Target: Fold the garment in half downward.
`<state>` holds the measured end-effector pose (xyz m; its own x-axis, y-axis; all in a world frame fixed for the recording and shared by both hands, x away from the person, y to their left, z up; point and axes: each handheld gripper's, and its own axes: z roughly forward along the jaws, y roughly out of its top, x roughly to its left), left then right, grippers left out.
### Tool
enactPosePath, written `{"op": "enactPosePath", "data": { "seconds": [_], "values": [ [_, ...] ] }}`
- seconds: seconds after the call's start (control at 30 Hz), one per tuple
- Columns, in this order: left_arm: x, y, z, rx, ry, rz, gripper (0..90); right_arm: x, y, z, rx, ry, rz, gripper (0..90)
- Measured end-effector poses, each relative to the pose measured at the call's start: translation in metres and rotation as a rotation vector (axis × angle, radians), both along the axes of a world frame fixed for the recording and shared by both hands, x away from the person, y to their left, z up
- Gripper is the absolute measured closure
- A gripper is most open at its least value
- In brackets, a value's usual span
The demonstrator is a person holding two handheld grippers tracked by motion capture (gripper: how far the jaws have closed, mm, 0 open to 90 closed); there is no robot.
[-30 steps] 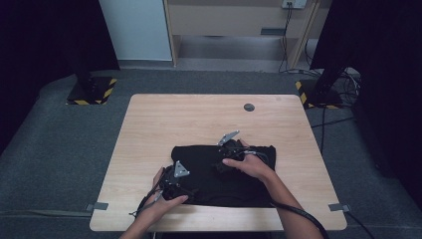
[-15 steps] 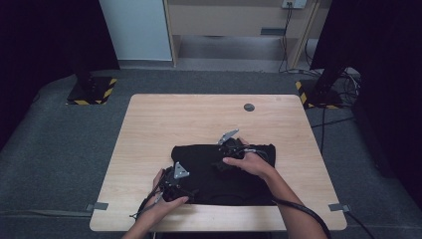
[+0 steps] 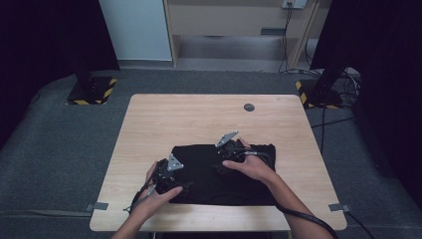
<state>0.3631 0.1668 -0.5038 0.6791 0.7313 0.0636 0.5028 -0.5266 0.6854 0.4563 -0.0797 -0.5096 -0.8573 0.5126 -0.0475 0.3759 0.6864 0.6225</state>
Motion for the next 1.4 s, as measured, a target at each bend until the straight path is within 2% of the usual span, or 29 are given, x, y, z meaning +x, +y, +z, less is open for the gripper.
{"op": "enactPosePath", "data": {
  "seconds": [0.07, 0.17, 0.37, 0.43, 0.6, 0.77, 1.03, 1.1, 1.4],
  "values": [
    [0.008, 0.004, 0.007, 0.014, -0.002, -0.002, 2.9, -0.007, 0.0, 0.005, 0.001, -0.003, 0.007, 3.2],
    [0.022, 0.008, 0.013, 0.011, 0.023, -0.006, 3.1, -0.017, -0.001, 0.011, -0.003, -0.01, 0.02, 3.3],
    [0.049, 0.012, 0.012, 0.06, 0.042, 0.017, 3.7, -0.034, 0.001, 0.018, 0.018, -0.018, 0.038, 3.6],
    [0.056, 0.011, 0.012, 0.085, 0.039, 0.016, 3.7, -0.037, 0.002, 0.019, 0.022, -0.016, 0.036, 3.7],
    [0.069, 0.008, 0.017, 0.108, 0.032, 0.01, 3.6, -0.043, 0.004, 0.022, 0.012, -0.021, 0.052, 3.9],
    [0.081, 0.005, 0.026, 0.104, 0.013, 0.008, 3.6, -0.049, 0.006, 0.024, 0.018, -0.02, 0.056, 4.4],
    [0.1, 0.002, 0.035, 0.099, 0.011, 0.009, 3.8, -0.062, 0.016, 0.025, 0.024, -0.019, 0.073, 5.1],
    [0.104, 0.002, 0.036, 0.082, 0.029, 0.019, 4.0, -0.065, 0.021, 0.024, 0.024, -0.02, 0.081, 5.2],
    [0.117, 0.001, 0.042, 0.097, 0.02, 0.027, 4.4, -0.076, 0.045, 0.019, 0.008, -0.006, 0.131, 5.2]
  ]
}}
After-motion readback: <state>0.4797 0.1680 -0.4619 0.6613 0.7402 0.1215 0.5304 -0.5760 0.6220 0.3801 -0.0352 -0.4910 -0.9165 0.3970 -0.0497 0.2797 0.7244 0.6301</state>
